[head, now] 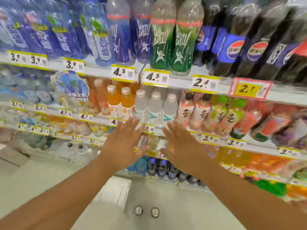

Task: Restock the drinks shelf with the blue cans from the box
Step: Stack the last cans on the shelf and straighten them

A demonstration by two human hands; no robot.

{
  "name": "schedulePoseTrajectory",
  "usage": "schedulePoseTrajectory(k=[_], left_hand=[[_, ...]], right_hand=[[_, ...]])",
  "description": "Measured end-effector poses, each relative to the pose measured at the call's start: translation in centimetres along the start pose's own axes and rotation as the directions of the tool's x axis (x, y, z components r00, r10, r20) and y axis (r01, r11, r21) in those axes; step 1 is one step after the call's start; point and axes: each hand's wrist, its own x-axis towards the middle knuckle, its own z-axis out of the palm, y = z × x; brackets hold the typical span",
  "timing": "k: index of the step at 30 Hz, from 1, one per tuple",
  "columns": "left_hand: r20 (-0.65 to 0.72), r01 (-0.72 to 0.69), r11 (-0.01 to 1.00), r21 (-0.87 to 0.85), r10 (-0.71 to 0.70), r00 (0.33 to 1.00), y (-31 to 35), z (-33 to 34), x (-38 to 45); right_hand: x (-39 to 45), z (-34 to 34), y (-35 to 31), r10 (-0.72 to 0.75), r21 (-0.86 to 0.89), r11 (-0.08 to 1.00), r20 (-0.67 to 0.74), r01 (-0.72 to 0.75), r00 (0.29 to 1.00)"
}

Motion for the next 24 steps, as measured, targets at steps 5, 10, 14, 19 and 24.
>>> schedulePoseTrajectory(k=[5,10,14,19,24], left_hand=[[0.036,-0.055,0.998,-0.035,0.056,0.998,-1.8,15.5,-4.4],[0.055,-0.06,0.997,-0.049,0.063,0.997,-2.5,30.5,-8.2],[0.079,-0.037,0.998,-0.049,0.04,0.996,-2.5,42.5,-11.0],[0.138,-0.034,0.998,-0.048,0.041,0.99,-3.0,56.7,-14.4],[0.182,-0.019,0.997,-0.08,0.033,0.983,-3.1,67.0,-17.3]], right_hand=[[-2.4,14.1,-1.1,0.009,0.035,0.999,0.042,-0.01,0.999],[-3.6,28.2,-1.5,-0.023,0.016,1.0,0.072,0.022,0.997],[-5.8,40.4,-1.3,-0.03,0.014,0.999,0.107,0.029,0.994],[-8.8,55.1,-0.9,0.006,0.008,1.0,0.191,-0.008,0.982],[-11.8,65.4,-0.9,0.034,0.039,0.998,0.209,-0.043,0.977]])
